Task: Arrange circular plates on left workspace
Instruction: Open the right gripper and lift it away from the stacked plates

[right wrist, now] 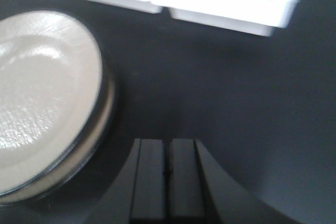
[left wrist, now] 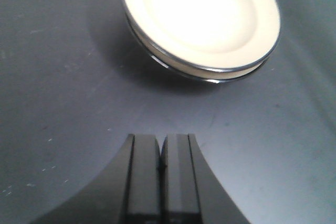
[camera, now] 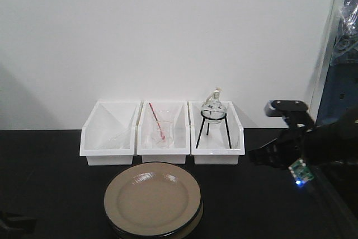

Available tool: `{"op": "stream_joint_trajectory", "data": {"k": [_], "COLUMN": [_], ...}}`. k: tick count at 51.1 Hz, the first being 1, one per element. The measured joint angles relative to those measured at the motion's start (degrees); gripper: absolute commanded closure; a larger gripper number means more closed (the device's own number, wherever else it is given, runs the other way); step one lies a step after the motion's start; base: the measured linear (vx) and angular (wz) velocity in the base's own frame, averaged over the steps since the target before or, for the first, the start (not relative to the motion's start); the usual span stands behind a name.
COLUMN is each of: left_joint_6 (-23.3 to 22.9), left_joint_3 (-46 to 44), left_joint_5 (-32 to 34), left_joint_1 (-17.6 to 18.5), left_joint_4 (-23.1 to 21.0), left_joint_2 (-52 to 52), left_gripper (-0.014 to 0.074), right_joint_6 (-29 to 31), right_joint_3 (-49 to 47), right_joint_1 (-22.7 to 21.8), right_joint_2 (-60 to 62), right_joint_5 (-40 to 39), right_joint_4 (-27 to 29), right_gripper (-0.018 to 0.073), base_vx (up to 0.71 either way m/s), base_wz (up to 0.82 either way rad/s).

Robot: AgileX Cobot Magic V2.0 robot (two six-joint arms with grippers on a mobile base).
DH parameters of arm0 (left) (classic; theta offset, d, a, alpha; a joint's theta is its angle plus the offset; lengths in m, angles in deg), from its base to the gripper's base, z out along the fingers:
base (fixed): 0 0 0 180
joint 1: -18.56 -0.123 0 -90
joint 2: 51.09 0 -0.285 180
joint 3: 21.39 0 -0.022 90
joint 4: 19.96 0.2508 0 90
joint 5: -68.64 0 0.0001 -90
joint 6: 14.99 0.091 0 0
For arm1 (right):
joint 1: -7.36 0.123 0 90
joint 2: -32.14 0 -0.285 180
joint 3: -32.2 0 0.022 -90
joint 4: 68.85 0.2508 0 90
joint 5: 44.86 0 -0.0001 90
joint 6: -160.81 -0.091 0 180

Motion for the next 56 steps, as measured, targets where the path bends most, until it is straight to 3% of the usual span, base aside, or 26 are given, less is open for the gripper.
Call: {"op": "stream_joint_trajectory", "data": {"k": [8,18,29,39,56], "left_joint_6": [0.0,1.6,5.9,7.3,7.5], "left_joint_3": [4.0,14.8,21.8,22.8,23.3], "left_joint_5": [2.6,6.3,11.9,16.1,14.4], "left_joint_1": [0.0,0.0,0.0,0.0,0.0], "left_joint_4": [0.8,0.6,-5.4,-8.2,-8.3], "left_joint_2": [4.3,17.6,32.4,38.7,39.2], "left_gripper": [0.0596,0.0597,0.0597,0.0597,0.0597], "right_joint_6": [-1.7,0.2,0.4,0.5,0.2], "right_joint_3": [12.0,37.1,54.2,59.8,60.4], "right_joint_1": [-0.9,-0.8,-0.8,-0.8,-0.8], "right_joint_2": [15.1,42.9,59.9,68.6,70.1], "right_joint_5": [-5.1,-21.2,-31.8,-39.2,-39.5], "right_joint_4": [-4.7,-4.8,-3.5,-3.0,-1.4], "right_gripper": [0.0567,0.0565,0.0565,0.0565,0.0564], "base_vx": [0.0,0.0,0.0,0.0,0.0], "base_wz": [0.0,0.0,0.0,0.0,0.0]}}
